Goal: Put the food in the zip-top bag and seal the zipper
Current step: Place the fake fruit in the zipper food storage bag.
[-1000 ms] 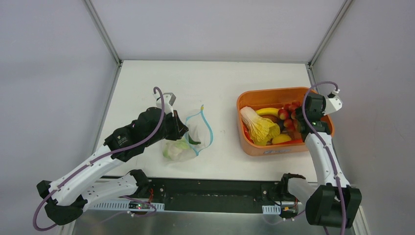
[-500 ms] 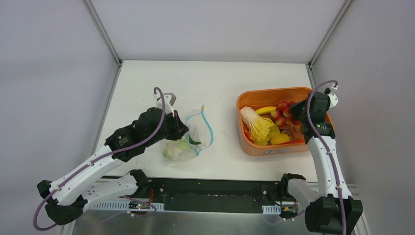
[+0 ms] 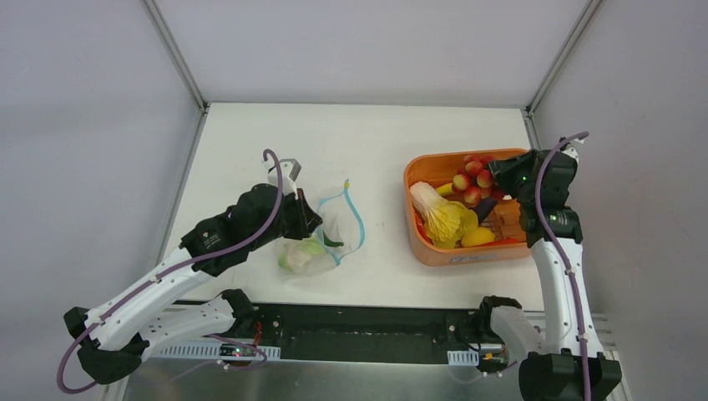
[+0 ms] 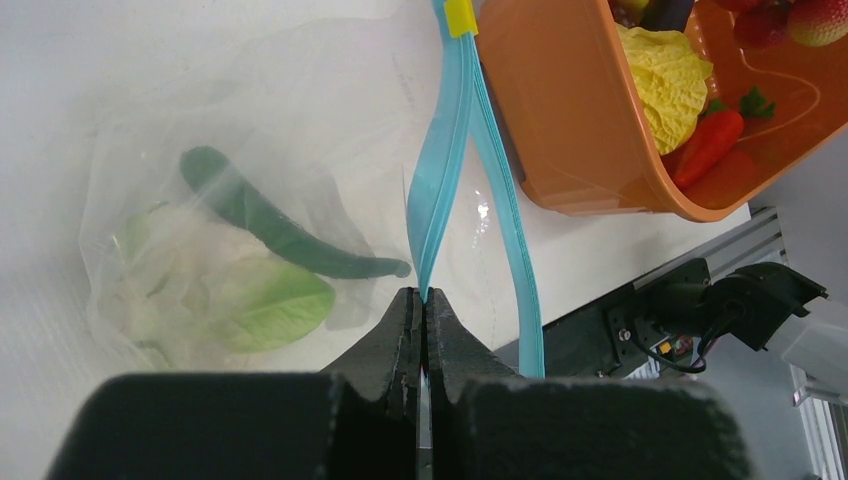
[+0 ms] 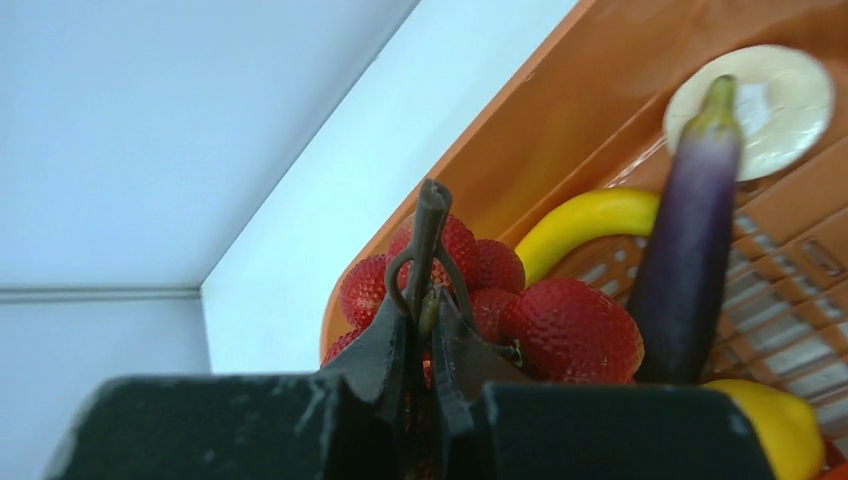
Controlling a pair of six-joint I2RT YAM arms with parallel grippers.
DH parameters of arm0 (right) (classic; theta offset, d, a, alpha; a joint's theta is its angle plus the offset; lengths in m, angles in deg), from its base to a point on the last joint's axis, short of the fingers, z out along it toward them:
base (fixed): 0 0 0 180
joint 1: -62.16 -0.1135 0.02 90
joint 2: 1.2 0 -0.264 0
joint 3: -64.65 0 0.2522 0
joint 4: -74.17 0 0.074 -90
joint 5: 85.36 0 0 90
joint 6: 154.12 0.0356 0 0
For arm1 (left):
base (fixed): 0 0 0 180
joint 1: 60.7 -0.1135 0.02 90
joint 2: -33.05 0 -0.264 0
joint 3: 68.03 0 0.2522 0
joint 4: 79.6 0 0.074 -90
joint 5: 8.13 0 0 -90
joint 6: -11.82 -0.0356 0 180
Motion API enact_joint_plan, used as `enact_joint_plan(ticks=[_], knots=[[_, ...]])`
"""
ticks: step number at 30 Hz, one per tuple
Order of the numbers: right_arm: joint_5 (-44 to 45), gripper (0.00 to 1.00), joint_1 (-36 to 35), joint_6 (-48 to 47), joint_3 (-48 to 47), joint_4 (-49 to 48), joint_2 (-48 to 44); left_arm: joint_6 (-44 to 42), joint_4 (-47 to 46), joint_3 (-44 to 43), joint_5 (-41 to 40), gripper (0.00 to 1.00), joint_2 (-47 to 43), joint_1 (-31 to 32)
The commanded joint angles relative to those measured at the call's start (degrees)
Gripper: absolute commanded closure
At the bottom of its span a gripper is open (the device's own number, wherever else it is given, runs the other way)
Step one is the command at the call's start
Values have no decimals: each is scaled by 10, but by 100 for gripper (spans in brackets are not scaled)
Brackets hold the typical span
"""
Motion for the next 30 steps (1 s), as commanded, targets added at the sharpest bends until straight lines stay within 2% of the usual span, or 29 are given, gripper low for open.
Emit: enact_joint_plan(ticks=[1,11,18,30], knots=[[-102,100,2,35,-34,-31,-23,10,-25,6,6,100,-3,-5],[-309,100,-2,125,-31,-103,-8,10,-36,5,4,100,1,-5],[-326,100,-34,122,-27,-102,-5,20,-49,14,15,100,2,-5],[-310,100,-181,92,-42,-121,18,23,-48,4,15,100,12,-5]])
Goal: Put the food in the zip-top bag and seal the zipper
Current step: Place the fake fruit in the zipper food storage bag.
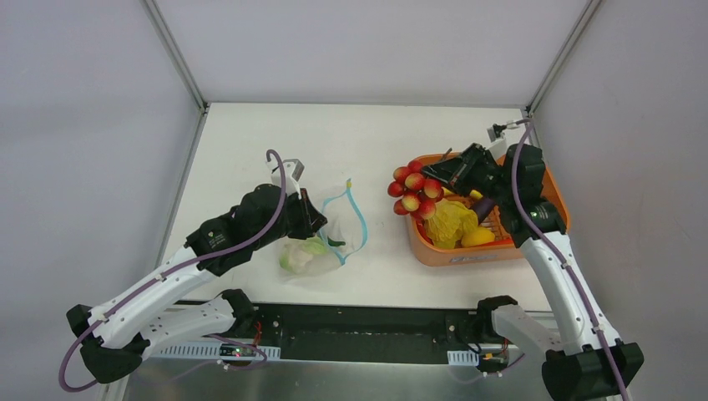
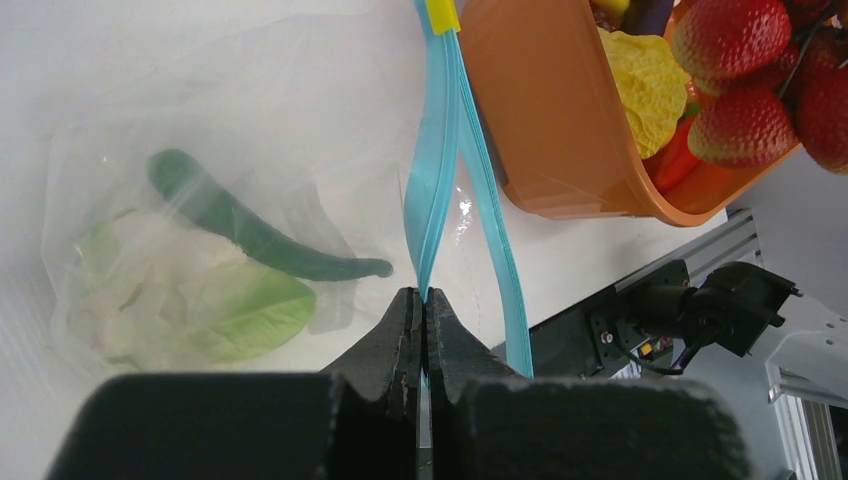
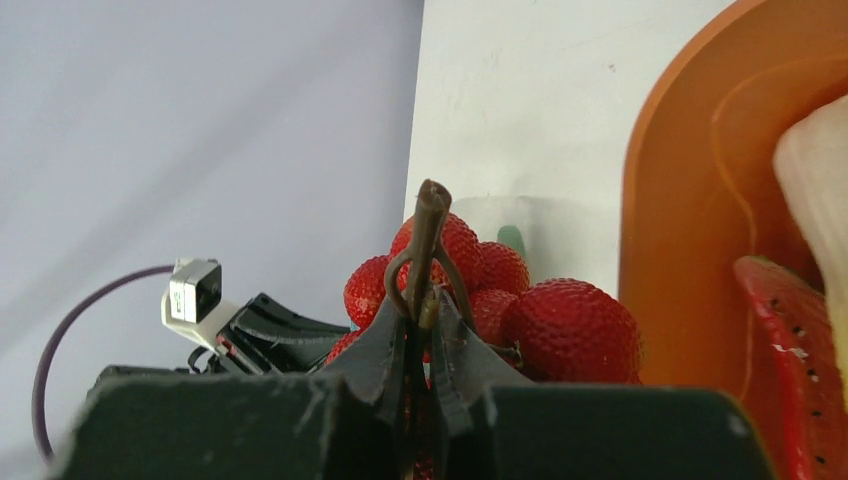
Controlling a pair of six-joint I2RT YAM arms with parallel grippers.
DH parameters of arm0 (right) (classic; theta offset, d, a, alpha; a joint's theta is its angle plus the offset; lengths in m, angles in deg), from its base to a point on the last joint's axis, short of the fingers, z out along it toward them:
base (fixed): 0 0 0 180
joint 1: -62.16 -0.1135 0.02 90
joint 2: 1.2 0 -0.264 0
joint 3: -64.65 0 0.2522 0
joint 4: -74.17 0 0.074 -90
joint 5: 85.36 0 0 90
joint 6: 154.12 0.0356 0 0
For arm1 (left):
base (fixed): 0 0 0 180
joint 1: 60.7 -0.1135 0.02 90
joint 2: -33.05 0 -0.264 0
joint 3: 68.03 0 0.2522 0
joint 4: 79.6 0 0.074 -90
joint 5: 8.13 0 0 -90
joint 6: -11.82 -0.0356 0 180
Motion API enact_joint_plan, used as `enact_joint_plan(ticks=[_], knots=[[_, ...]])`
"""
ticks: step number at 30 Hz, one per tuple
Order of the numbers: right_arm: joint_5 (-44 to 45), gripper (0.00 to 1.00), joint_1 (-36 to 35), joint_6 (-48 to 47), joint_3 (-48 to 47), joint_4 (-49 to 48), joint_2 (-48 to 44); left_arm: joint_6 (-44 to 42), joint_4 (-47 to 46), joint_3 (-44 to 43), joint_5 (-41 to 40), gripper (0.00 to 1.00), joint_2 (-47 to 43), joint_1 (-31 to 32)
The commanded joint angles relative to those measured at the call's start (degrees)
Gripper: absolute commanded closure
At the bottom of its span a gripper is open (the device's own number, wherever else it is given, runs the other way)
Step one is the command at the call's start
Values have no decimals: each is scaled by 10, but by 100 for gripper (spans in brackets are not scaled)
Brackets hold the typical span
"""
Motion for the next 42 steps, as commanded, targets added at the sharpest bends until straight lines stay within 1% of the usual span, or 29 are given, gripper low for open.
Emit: enact_joint_plan(ticks=[1,4,9,13,16,18,21,23,25,27,31,34,36,38,40,42], knots=[[2,100,-47,-14,-31,-50,1,7,-16,-14,2,100,8,-5],[12,100,-67,-29,-33,-46,2,7,-18,-14,0,100,12,-5],[3,100,-92,-42,-36,-47,2,13,-29,-14,4,100,19,-5],[10,100,-123,-38,-23,-61,0,14,-28,-15,8,100,23,-5],[32,100,-146,-29,-13,-79,0,18,-29,-12,6,100,22,-6],[75,100,-165,-28,-12,-76,-1,19,-32,-12,6,100,23,-5],[180,100,-209,-36,-8,-84,-6,36,-41,-4,-10,100,15,-5],[225,100,-239,-44,-12,-88,-4,39,-66,11,-13,100,3,-5],[265,100,-269,-44,-7,-104,-2,38,-60,5,-17,100,3,-6],[301,100,-307,-36,9,-129,0,39,-59,2,-21,100,0,-6],[398,100,-394,-68,54,-238,13,43,-56,5,-20,100,-4,-6],[453,100,-441,-107,46,-247,45,47,-61,11,-19,100,-11,-6],[471,100,-460,-114,46,-252,61,50,-63,13,-25,100,-16,-6],[473,100,-472,-111,68,-276,60,49,-58,11,-31,100,-19,-6],[456,100,-479,-107,90,-295,52,50,-50,8,-39,100,-19,-6],[444,100,-479,-111,96,-291,52,51,-51,10,-41,100,-20,-6]])
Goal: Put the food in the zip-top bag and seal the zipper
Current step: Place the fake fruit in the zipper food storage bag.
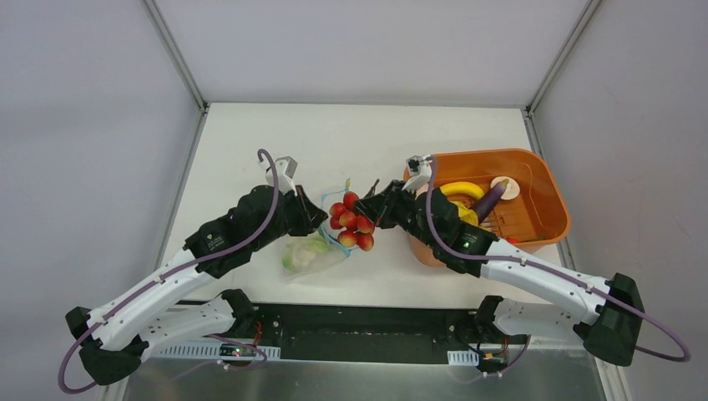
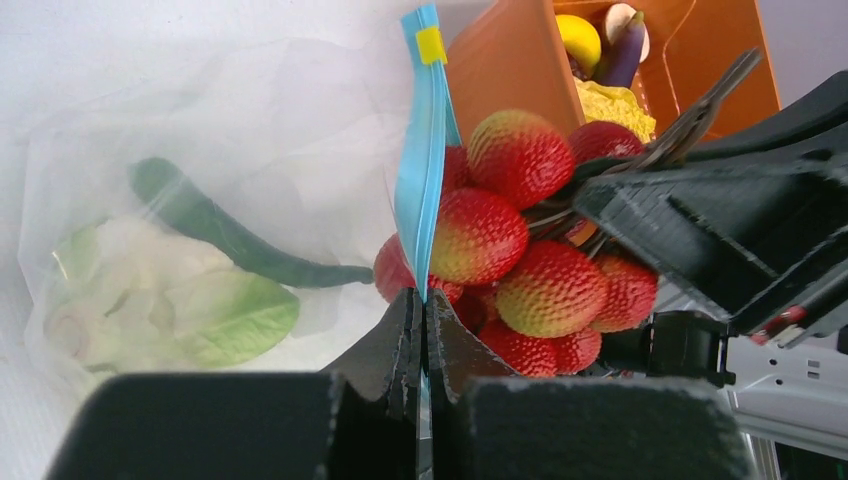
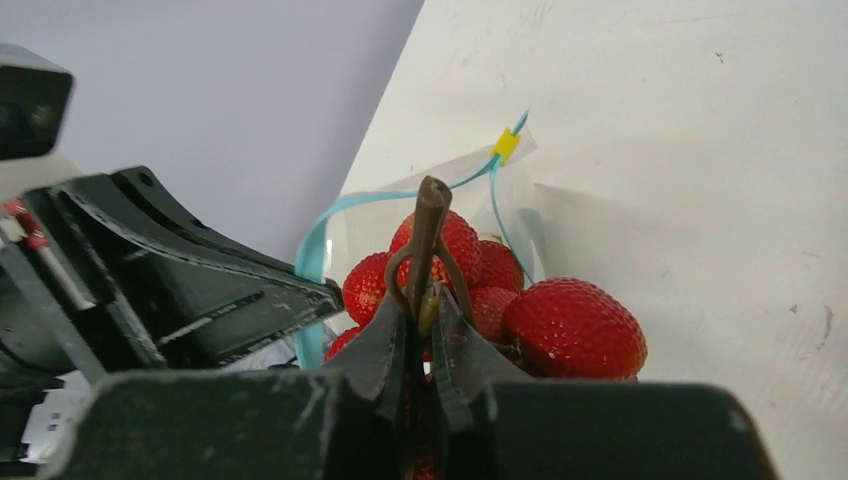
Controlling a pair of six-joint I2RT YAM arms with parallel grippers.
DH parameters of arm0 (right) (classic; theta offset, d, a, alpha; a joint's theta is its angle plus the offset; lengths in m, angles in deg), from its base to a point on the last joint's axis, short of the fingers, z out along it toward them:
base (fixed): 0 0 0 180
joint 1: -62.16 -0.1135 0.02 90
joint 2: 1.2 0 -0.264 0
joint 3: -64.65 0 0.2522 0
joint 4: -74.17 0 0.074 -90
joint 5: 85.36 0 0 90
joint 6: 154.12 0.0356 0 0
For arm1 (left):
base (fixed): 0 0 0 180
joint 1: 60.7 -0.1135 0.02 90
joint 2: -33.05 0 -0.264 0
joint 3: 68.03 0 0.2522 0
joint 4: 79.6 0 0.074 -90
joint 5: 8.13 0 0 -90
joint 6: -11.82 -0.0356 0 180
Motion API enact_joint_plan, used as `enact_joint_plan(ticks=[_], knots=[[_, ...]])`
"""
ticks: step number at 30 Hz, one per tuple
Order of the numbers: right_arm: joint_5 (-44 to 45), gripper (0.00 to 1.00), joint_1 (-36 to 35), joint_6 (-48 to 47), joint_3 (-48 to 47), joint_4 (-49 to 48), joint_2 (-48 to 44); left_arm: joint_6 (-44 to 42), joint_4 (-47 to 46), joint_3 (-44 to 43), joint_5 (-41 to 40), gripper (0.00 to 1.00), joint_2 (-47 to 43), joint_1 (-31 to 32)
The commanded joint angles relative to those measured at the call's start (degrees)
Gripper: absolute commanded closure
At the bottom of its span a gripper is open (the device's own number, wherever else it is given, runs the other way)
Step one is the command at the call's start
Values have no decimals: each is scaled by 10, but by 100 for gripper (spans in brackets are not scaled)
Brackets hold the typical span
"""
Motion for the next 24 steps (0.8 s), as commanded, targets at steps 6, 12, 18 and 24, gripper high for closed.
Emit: enact_joint_plan(ticks=[6,12,18,24], knots=[[-63,100,-7,-68,5,-65,5,7,-29,-4,-8,100,-6,-6],[-168,100,-6,-129,-26,-59,32,6,-31,-12,8,100,8,-6],[-102,100,-7,-141,-14,-113,45,-1,-30,-22,26,100,16,-6],[24,100,-6,-118,-9,-193,59,-3,-36,-29,64,100,24,-6]])
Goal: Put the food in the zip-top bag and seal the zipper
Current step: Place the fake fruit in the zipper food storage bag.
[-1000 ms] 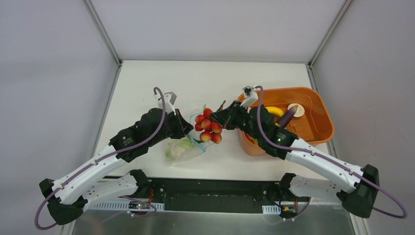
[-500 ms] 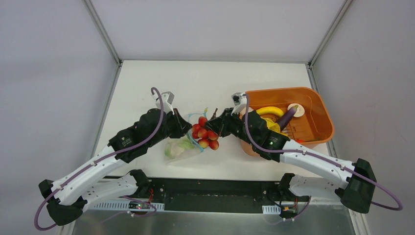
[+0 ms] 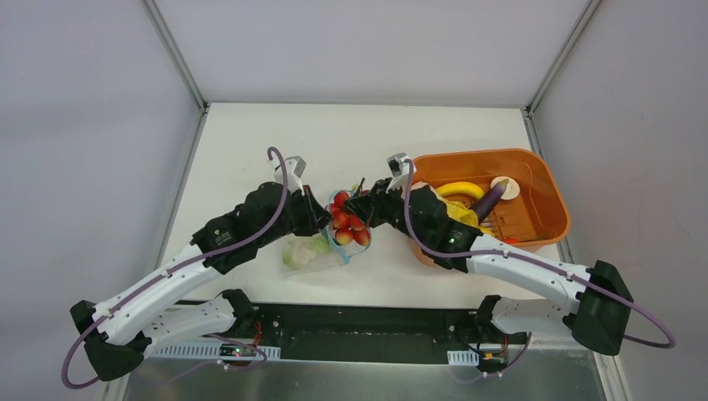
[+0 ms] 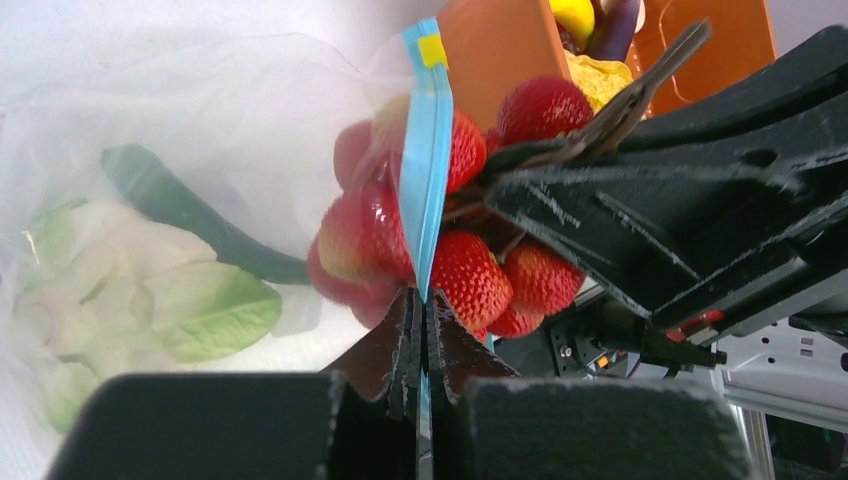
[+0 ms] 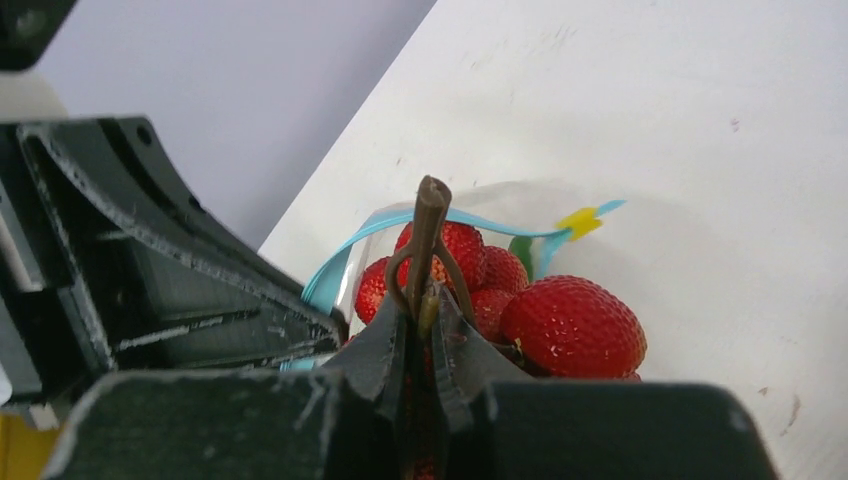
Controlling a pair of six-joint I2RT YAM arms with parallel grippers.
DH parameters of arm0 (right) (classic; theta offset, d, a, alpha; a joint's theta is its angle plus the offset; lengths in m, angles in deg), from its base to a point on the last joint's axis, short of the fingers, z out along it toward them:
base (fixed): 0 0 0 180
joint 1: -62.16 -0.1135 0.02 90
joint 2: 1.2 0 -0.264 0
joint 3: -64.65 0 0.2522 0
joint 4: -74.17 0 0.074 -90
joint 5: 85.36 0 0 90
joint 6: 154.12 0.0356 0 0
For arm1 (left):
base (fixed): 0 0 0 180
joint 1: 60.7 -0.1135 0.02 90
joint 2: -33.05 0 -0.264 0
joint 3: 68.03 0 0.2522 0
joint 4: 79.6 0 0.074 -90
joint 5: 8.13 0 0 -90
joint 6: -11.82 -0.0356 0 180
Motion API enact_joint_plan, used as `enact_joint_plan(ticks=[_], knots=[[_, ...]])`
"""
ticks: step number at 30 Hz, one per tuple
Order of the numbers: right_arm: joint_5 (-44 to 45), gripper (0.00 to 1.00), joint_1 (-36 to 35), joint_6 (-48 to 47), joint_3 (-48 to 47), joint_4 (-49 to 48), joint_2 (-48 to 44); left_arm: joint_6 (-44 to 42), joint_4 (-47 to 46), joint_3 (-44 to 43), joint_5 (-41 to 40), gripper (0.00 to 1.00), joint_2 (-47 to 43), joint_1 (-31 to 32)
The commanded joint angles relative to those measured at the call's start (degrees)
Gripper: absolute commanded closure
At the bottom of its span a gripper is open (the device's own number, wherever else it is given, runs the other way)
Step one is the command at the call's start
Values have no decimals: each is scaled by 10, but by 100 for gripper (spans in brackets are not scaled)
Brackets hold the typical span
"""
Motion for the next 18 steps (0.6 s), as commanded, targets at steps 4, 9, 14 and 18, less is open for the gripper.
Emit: enact_joint_plan(ticks=[4,9,14,18], knots=[[23,100,-1,29,-23,-133,23,-2,-42,-22,35,100,-7,-6],[-48,100,-2,67,29,-186,26,-1,-54,-21,28,100,-15,-6],[-92,100,-2,-1,37,-153,13,5,-69,-19,28,100,-15,-6],[-74,100,-3,-38,17,-92,11,7,-75,-19,24,100,-18,-6]])
